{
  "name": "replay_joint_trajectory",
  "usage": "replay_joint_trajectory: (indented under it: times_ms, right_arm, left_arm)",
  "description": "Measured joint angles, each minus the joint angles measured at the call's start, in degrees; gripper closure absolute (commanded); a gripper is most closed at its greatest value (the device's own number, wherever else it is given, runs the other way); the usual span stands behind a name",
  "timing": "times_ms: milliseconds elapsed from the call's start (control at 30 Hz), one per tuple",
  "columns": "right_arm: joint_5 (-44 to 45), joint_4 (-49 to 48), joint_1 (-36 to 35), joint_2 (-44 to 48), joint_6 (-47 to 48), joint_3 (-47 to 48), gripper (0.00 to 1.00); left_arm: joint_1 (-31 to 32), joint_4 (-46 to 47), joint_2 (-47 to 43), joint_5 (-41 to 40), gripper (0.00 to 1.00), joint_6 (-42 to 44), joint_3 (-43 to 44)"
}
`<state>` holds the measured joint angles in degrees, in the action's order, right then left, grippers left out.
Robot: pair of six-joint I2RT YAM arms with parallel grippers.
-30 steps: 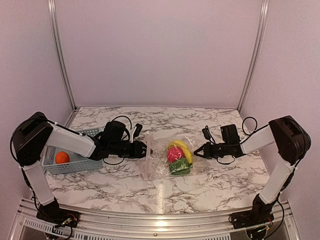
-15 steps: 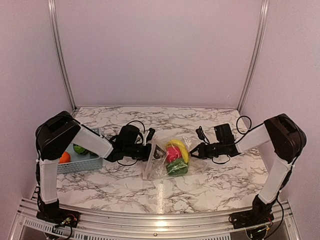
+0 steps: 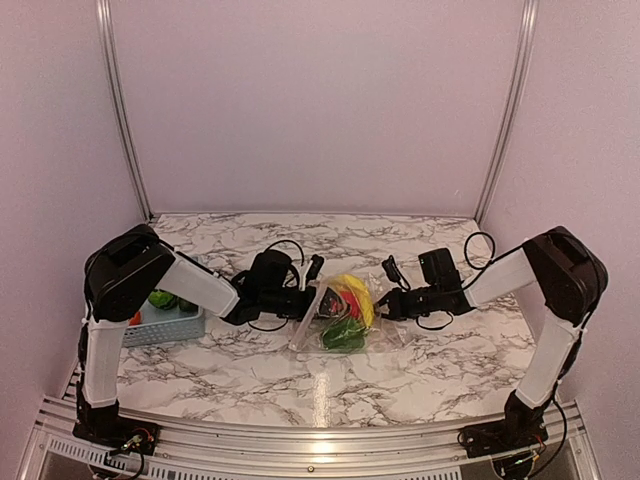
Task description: Open the zip-top bag and remove the fake food
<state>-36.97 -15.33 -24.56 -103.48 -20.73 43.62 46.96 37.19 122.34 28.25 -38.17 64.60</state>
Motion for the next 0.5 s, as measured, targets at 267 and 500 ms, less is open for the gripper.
replay_joint_trajectory:
  times_ms: [267,500]
  right_arm:
    - [-0.04,-0.07,-0.35,-0.02,-0.22,0.07,1.0]
    - [0.02,-0.46,0.37,0.26,-0.31,-0.46,1.0]
  left_arm:
    - [0.74,-10.6,2.05,-7.85,0.12,2.45,7.17]
    - [0.66,-12.52,1.68,-9.44,0.33,3.23,7.13]
